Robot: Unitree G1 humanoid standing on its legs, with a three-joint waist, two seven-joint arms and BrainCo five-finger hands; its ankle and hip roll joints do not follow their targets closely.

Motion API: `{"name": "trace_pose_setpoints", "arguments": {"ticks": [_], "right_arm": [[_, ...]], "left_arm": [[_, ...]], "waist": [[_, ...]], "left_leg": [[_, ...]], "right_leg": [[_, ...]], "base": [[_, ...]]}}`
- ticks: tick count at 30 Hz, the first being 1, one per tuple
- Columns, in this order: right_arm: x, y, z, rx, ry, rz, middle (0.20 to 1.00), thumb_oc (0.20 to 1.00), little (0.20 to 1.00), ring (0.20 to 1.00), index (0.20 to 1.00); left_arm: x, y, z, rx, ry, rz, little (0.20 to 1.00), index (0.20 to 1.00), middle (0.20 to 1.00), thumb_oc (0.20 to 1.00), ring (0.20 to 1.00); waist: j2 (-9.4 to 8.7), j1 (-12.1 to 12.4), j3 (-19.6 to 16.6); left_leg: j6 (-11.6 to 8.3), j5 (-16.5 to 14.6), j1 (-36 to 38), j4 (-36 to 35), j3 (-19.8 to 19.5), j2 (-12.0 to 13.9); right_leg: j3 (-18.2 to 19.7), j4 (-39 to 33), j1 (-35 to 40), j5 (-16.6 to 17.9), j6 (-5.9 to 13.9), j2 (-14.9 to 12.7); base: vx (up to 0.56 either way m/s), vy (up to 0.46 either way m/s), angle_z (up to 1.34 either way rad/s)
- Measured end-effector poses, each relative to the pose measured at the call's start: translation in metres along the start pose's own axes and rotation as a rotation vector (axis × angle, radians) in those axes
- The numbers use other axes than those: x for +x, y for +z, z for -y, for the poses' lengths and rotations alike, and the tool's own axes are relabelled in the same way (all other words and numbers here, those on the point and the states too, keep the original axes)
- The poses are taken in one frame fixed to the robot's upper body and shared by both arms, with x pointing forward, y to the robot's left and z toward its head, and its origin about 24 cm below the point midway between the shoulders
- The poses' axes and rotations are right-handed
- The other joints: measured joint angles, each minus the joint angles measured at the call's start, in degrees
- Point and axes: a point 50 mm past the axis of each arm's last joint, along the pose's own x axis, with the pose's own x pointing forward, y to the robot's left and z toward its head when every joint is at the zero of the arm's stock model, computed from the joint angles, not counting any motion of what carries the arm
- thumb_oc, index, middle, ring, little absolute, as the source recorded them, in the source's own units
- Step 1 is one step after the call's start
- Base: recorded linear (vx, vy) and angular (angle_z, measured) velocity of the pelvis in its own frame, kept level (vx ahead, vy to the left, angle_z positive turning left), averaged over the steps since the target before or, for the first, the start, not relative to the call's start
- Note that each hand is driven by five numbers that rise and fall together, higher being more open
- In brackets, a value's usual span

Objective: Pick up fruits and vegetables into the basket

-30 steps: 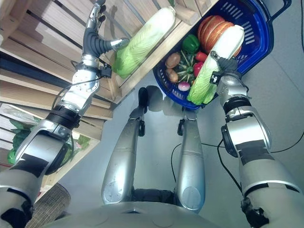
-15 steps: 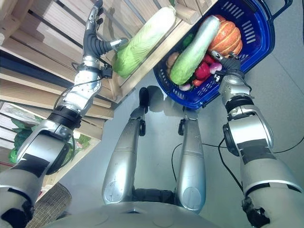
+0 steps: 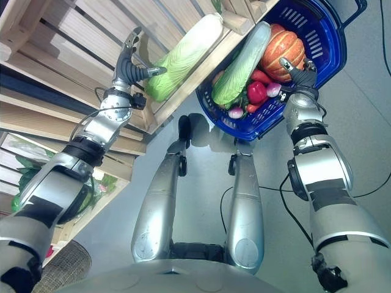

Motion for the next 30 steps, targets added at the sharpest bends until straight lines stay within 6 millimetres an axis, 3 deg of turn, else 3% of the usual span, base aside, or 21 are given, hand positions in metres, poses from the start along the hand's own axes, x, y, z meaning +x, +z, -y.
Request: {"name": "trace_pose_setpoints", "arguments": {"ticks": [5, 10, 19, 30], "right_arm": [[-0.003, 0.019, -0.001, 0.084, -0.065, 0.16, 1.0, 1.0, 1.0, 1.0, 1.0], [-0.007, 0.023, 0.007, 0.141, -0.168, 0.231, 1.0, 1.0, 1.0, 1.0, 1.0], [-0.011, 0.015, 0.026, 0.214, -0.339, 0.257, 1.0, 1.0, 1.0, 1.0, 1.0], [-0.011, -0.008, 0.046, 0.233, -0.442, 0.169, 1.0, 1.0, 1.0, 1.0, 1.0]], "left_arm": [[0.004, -0.007, -0.005, 0.068, 0.01, -0.044, 1.0, 1.0, 1.0, 1.0, 1.0], [0.005, -0.013, -0.006, 0.104, 0.006, -0.079, 1.0, 1.0, 1.0, 1.0, 1.0], [0.005, -0.037, -0.018, 0.17, 0.03, -0.206, 1.0, 1.0, 1.0, 1.0, 1.0], [0.009, -0.042, -0.02, 0.224, -0.045, -0.27, 1.0, 1.0, 1.0, 1.0, 1.0]], "waist": [[-0.03, -1.6, 0.0], [-0.07, -3.6, 0.0], [-0.19, -6.2, -0.1], [-0.31, -7.8, -0.1]], "left_leg": [[0.34, -0.4, 0.1, 0.0, 0.9, 0.1], [0.4, -0.7, 0.1, 0.1, 1.1, 0.2], [0.39, -1.3, 0.2, 0.1, 2.6, 1.1], [0.47, -1.7, 0.3, 0.1, 3.1, 1.2]], "right_leg": [[1.2, -0.9, 0.1, 0.6, 0.39, 0.2], [1.3, -1.3, 0.2, 0.6, 0.44, 0.4], [2.6, -3.1, 0.4, 1.5, 0.58, 1.3], [3.0, -3.4, 0.4, 1.5, 0.58, 1.5]], "base": [[-0.02, 0.02, -0.08], [0.0, 0.004, -0.02], [-0.01, 0.015, -0.08], [0.0, 0.001, -0.01]]}}
